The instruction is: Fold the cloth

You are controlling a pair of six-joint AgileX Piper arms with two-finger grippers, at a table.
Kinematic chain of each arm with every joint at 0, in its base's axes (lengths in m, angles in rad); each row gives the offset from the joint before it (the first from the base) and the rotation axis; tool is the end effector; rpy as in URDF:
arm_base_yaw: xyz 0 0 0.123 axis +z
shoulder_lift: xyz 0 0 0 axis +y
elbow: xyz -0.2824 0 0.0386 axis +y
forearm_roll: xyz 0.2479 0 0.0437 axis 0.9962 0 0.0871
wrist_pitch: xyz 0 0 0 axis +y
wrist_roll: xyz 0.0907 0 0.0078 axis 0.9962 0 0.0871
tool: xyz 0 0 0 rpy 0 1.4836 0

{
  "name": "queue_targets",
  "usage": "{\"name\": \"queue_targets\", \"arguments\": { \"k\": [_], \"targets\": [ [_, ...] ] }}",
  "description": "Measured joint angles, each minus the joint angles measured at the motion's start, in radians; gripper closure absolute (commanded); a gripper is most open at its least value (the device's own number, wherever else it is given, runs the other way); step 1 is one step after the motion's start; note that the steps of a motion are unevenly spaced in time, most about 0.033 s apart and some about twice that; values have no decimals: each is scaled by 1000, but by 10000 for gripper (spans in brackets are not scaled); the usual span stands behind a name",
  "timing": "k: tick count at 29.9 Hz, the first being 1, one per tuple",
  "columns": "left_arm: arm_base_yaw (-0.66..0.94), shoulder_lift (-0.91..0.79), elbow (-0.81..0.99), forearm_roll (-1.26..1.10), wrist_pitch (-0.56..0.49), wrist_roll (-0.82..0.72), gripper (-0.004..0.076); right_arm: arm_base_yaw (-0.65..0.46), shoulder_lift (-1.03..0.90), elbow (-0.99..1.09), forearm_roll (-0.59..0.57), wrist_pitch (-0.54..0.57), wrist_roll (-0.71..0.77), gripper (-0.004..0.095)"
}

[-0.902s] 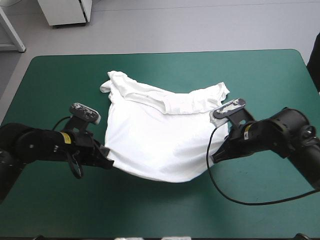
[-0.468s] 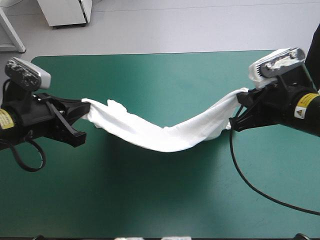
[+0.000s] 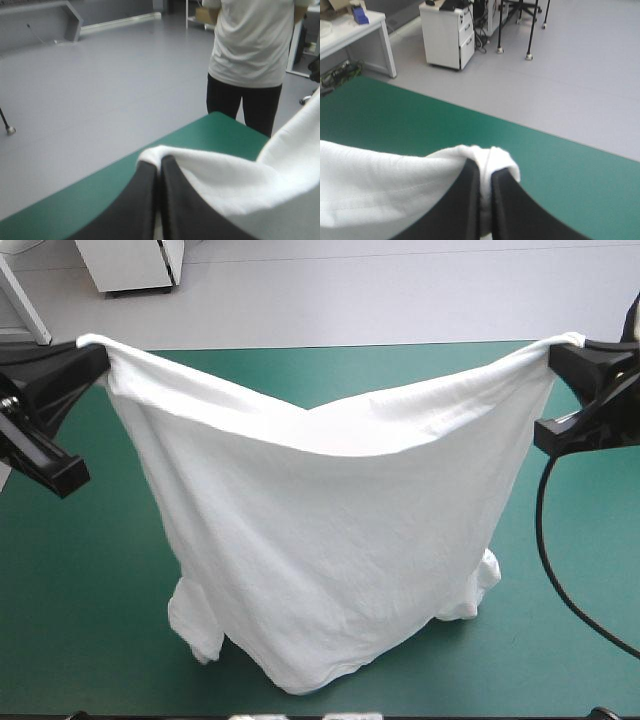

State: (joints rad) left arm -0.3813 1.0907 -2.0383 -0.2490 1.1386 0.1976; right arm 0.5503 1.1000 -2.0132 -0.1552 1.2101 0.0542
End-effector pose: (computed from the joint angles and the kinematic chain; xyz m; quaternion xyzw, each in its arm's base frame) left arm 0.0865 -0.0566 0.6098 0.2457 0.6959 -0.1790 0.6506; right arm 0.1018 0.0470 0.5966 -0.1666 0.7572 0.1165 0.6208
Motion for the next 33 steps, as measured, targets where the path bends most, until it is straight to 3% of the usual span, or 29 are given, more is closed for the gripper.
{"name": "queue_targets", "arguments": {
  "k": [8, 15, 20, 25, 28, 33],
  "targets": [
    [0, 88, -160, 0, -122, 27, 734, 0, -5, -64, -38, -164, 19, 921],
    [0, 144, -180, 14, -321, 64, 734, 0, 42, -68, -181, -334, 112, 921],
    [0, 246, -180, 53, -517, 65, 734, 0, 163, -143, -329, -384, 194, 921],
    [0, 372, -180, 94, -744, 65, 734, -26, 362, -356, -466, -413, 243, 925],
    [10, 458, -196, 106, -867, 65, 734, -97, 496, -512, -442, -433, 247, 926],
    [77, 621, -318, 74, -956, 65, 734, -274, 706, -697, -213, -494, 194, 925]
  ]
}}
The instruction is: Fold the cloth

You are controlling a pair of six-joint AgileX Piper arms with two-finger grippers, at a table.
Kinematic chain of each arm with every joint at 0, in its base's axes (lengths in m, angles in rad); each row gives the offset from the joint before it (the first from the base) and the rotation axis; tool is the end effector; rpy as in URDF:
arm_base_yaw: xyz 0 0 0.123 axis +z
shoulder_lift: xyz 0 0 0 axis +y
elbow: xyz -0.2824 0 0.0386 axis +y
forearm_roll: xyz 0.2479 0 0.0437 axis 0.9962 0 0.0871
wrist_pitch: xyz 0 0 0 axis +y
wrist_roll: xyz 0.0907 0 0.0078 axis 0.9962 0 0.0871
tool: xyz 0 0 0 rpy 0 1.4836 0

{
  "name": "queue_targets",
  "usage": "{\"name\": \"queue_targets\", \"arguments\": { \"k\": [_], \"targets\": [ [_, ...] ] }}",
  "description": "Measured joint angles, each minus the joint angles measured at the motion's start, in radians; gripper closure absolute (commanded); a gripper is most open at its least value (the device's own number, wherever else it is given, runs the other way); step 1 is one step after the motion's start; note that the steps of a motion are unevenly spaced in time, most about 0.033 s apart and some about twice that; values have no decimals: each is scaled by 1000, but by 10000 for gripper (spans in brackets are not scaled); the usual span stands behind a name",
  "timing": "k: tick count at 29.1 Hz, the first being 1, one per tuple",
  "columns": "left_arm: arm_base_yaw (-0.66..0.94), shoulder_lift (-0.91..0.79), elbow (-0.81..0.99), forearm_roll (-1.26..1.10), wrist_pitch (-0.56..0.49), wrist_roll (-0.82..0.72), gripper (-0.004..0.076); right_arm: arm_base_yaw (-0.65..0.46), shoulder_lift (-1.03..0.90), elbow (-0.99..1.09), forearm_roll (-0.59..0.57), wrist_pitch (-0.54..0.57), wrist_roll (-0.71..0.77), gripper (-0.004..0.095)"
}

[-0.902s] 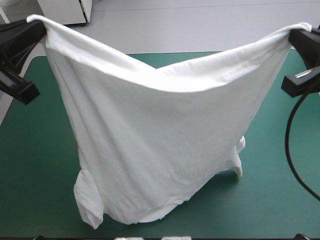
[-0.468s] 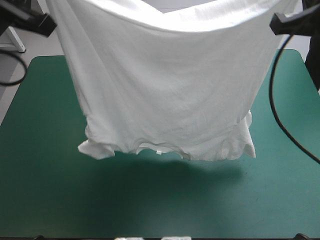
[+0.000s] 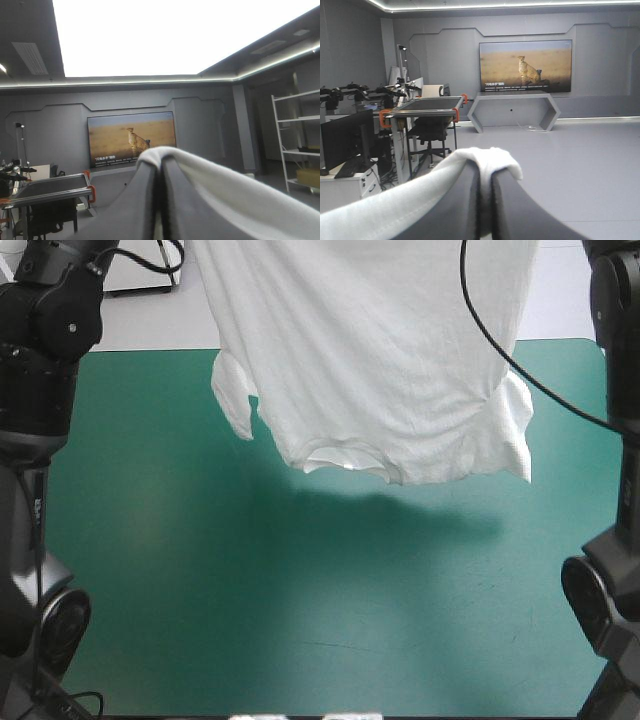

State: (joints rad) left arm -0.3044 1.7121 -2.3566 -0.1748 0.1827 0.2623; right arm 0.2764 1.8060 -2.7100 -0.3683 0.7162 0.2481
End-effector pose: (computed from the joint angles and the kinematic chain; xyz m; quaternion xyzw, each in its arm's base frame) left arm 0.3115 -0.1009 0.6286 0.1092 0.4755 -0.1009 0.8670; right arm 0.3009 0.0629 0.6373 0.0041 0.5934 0.0268 0.8044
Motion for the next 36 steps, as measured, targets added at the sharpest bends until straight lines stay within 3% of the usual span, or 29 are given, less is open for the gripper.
{"name": "queue_targets", "arguments": {
  "k": [4, 8, 12, 15, 18, 23, 26, 32, 36],
  "targets": [
    [73, 142, -170, -98, -20, 0, 733, -132, 121, -45, 248, -84, -68, 925],
    [128, 271, -313, -211, -16, 0, 733, -209, 170, -45, 375, -144, -125, 925],
    [141, 348, -390, -242, 59, 31, 734, -240, 188, -50, 457, -164, -185, 925],
    [142, 362, -398, -239, 157, 63, 734, -245, 203, -56, 503, -135, -222, 925],
    [149, 362, -403, -230, 289, 72, 734, -245, 221, -57, 550, -28, -265, 925],
    [175, 362, -406, -225, 661, 28, 734, -245, 243, -37, 591, 166, -297, 925],
    [189, 362, -406, -220, 829, -17, 734, -245, 243, -22, 596, 233, -301, 925],
    [206, 362, -392, -225, 1055, -94, 734, -245, 182, 155, 608, 319, -305, 925],
    [227, 339, -261, -270, 1068, -143, 734, -245, 101, 424, 616, 389, -318, 925]
  ]
}}
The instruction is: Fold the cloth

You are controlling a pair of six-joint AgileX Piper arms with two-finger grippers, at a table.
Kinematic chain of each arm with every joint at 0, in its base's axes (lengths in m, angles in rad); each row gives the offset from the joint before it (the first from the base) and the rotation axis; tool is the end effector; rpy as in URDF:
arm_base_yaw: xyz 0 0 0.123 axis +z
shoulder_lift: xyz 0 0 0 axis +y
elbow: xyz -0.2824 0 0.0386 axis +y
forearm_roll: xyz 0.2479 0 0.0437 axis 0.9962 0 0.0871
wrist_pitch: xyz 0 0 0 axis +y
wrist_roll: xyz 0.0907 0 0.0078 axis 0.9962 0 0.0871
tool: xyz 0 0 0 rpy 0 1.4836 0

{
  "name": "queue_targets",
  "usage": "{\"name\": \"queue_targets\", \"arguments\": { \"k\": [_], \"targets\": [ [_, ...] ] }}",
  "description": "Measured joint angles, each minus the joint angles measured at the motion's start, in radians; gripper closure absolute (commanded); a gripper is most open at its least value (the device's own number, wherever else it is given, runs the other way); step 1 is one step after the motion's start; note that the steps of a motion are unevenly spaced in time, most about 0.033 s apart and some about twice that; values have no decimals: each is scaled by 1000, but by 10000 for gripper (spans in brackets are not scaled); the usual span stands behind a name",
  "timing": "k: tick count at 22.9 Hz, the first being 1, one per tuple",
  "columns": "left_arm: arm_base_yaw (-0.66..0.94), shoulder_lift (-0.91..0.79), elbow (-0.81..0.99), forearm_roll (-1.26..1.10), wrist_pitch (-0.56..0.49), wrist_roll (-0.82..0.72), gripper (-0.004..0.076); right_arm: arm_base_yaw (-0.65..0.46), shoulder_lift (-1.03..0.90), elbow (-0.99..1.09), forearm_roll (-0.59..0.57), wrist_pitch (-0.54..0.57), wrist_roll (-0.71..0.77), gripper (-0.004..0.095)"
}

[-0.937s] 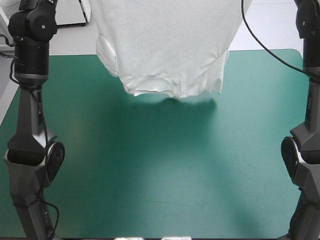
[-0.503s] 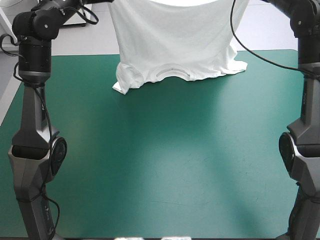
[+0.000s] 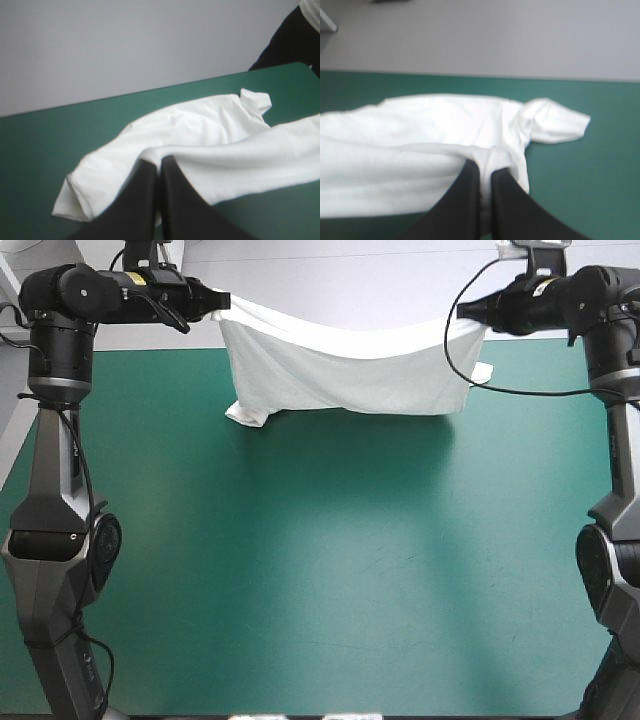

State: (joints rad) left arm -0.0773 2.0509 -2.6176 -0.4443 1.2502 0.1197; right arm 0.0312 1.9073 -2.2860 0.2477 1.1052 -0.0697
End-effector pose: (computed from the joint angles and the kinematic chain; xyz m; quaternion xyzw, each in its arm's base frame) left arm 0.4164 -0.0695 0.4810 0.1211 0.8541 -0.2075 0.4612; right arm 0.4149 0.0329 0.4569 -0.0447 0.8855 0.1149 0.4479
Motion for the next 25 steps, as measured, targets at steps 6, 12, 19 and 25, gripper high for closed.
{"name": "queue_targets", "arguments": {
  "k": [6, 12, 19, 25],
  "targets": [
    [1, -238, 526, -54, 0, 19, 734, 0, -169, 363, 11, 98, -12, 925],
    [-29, -582, 1027, -5, -1, 32, 734, 64, -428, 712, -29, 134, -14, 925],
    [-258, -832, 1414, 155, -2, -55, 734, 140, -669, 1173, -94, 135, 26, 925],
    [-303, -934, 1663, 165, -9, -95, 734, 140, -832, 1429, -66, 131, 36, 925]
  ]
}}
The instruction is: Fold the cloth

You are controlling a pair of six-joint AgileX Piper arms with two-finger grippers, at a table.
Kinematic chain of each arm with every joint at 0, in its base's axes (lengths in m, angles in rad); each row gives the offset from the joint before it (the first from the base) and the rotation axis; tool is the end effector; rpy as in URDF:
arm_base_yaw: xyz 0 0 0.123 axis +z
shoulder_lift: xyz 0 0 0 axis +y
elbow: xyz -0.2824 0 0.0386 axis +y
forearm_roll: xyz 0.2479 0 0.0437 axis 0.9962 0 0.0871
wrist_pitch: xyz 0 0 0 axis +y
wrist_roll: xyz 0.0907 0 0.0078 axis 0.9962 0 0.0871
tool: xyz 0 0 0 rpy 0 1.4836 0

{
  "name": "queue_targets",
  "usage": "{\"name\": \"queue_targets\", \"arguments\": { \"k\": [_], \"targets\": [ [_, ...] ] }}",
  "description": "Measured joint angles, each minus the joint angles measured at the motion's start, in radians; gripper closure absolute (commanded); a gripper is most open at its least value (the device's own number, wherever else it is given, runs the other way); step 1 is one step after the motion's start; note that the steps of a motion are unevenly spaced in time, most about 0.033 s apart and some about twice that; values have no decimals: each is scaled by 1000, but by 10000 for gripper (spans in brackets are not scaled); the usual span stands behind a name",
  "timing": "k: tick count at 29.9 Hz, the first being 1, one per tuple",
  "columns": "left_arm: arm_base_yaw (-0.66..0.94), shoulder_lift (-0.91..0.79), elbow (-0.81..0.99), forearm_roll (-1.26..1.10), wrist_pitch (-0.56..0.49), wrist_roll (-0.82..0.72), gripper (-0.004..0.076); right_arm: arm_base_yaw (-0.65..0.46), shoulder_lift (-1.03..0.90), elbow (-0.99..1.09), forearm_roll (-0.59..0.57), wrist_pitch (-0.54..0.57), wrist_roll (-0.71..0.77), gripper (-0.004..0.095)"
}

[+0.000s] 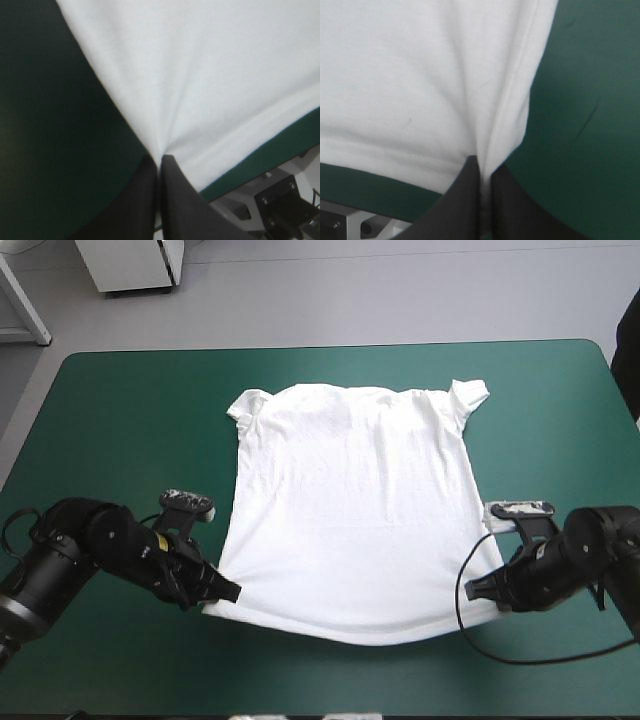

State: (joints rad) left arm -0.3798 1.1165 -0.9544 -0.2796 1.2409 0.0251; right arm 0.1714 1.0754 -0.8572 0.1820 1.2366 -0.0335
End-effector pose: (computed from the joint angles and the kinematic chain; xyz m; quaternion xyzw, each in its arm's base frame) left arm 0.1635 -0.0909 0.3120 0.1701 0.9678 -0.1566 0.0999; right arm 0.1645 0.0443 0.2910 -0.0805 0.9877 0.0952 0.0947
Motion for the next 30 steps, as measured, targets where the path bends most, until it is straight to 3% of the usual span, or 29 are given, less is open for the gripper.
{"name": "queue_targets", "arguments": {
  "k": [10, 20, 24, 30],
  "targets": [
    [-2, -154, 239, -20, -11, -39, 734, 0, -213, 206, 26, -3, 34, 925],
    [-2, -220, 324, -41, -15, -55, 732, 0, -248, 268, 33, -3, 34, 906],
    [-2, -220, 324, -41, -16, -55, 678, 0, -248, 268, 37, -5, 34, 724],
    [-2, -222, 324, -37, -16, -55, 471, 0, -248, 267, 58, -5, 34, 370]
  ]
}}
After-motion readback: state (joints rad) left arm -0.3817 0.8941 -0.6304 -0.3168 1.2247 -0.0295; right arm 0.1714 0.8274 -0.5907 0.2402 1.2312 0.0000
